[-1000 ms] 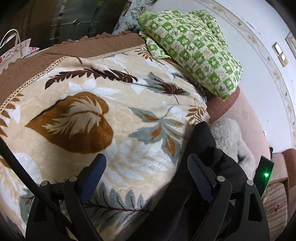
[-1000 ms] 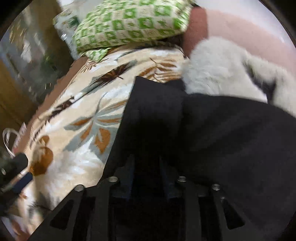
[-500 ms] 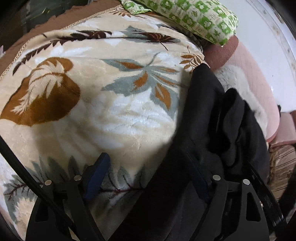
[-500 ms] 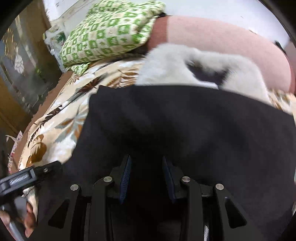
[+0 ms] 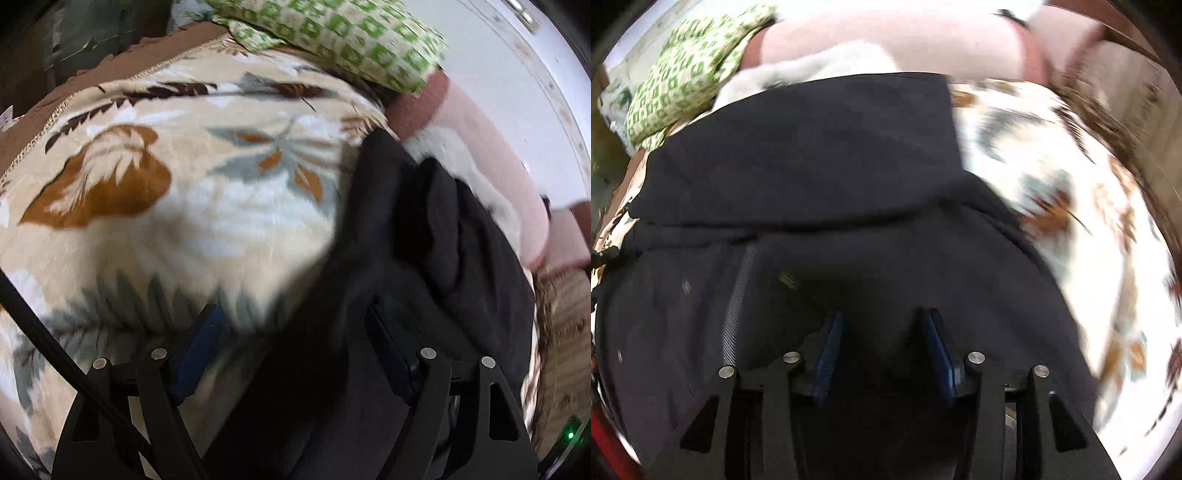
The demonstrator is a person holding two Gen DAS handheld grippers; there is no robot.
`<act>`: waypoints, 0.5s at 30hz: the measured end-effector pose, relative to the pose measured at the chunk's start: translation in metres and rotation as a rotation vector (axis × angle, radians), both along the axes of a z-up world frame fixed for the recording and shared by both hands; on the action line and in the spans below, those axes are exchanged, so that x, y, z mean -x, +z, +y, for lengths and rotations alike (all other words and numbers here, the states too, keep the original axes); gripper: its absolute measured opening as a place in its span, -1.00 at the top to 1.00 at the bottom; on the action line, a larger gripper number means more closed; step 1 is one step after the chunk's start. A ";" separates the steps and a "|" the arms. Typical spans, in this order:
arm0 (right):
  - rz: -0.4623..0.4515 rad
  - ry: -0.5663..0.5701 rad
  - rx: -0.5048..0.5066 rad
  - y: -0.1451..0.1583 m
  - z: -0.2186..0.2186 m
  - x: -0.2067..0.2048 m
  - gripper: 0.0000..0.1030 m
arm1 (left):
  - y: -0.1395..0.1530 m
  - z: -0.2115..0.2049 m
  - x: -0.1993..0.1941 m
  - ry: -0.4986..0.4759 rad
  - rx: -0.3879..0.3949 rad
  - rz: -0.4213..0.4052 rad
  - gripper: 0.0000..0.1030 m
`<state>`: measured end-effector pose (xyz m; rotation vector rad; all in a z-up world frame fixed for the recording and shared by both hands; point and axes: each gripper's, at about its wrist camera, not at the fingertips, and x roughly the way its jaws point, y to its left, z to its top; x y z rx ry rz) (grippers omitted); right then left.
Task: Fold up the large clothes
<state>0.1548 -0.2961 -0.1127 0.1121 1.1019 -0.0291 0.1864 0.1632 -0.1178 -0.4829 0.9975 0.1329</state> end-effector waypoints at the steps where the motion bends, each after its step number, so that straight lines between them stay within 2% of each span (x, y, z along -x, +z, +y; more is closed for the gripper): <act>1: -0.010 -0.023 -0.011 0.003 -0.015 0.015 0.02 | -0.003 -0.002 0.008 -0.015 0.004 0.007 -0.53; 3: -0.033 -0.063 -0.033 0.008 -0.042 0.043 0.02 | -0.011 -0.006 0.029 -0.061 0.036 0.031 -0.53; 6: -0.086 -0.103 -0.094 0.021 -0.072 0.072 0.00 | -0.006 -0.009 0.057 -0.101 0.042 0.021 -0.53; 7: -0.119 -0.110 -0.118 0.026 -0.081 0.080 -0.08 | -0.003 -0.008 0.065 -0.112 0.058 0.022 -0.53; 8: -0.146 -0.117 -0.130 0.031 -0.086 0.084 -0.30 | 0.000 -0.007 0.072 -0.118 0.075 0.019 -0.53; 10: -0.186 -0.146 -0.120 0.035 -0.096 0.090 -0.54 | 0.006 -0.002 0.083 -0.123 0.091 0.021 -0.54; 12: -0.224 -0.172 -0.151 0.035 -0.105 0.095 -0.58 | 0.010 0.005 0.089 -0.116 0.107 0.016 -0.54; 15: -0.227 -0.198 -0.224 0.026 -0.121 0.090 -0.60 | 0.011 0.019 0.090 -0.077 0.150 0.004 -0.54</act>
